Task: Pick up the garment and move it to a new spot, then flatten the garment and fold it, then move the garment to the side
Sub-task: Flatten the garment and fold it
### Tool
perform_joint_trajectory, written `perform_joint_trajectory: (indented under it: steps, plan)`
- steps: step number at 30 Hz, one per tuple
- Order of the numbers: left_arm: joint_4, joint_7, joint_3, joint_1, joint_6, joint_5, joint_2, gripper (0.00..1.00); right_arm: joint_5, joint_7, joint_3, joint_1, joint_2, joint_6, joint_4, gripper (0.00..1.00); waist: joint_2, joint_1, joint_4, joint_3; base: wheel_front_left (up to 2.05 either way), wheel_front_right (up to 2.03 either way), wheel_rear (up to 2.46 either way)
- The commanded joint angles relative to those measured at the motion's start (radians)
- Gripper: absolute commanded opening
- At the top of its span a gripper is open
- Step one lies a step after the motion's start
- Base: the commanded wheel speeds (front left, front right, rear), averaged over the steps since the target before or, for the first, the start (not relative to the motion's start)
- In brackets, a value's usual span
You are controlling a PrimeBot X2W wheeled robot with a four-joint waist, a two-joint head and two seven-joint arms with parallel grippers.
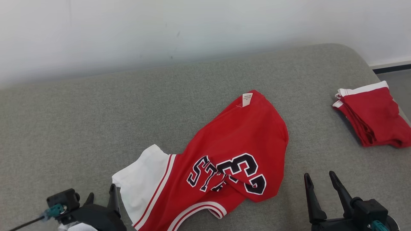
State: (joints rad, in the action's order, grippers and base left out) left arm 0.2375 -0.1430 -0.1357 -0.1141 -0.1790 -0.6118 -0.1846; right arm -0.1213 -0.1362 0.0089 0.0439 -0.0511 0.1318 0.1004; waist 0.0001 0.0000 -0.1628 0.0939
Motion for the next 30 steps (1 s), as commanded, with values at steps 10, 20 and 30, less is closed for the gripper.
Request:
perform_joint_trajectory:
  steps: [10,20,30]
  plan:
    - [0.178,-0.028,-0.029,-0.122,-0.009,0.042,-0.026,1.0,-0.012,-0.014,-0.009,-0.022,0.001,-0.003,0.0,1.0,-0.0001,0.0,-0.056,0.048,0.0,0.0,0.0]
    - [0.201,-0.001,-0.042,-0.147,0.017,0.033,-0.018,0.94,-0.021,-0.026,-0.005,-0.033,0.001,-0.003,0.01,1.0,-0.0001,0.0,-0.065,0.063,0.0,0.0,0.0]
    - [0.068,0.044,-0.027,-0.107,-0.032,0.053,-0.034,1.0,-0.02,-0.028,-0.01,-0.029,0.001,-0.003,0.018,1.0,-0.0001,0.0,-0.06,0.055,0.0,0.0,0.0]
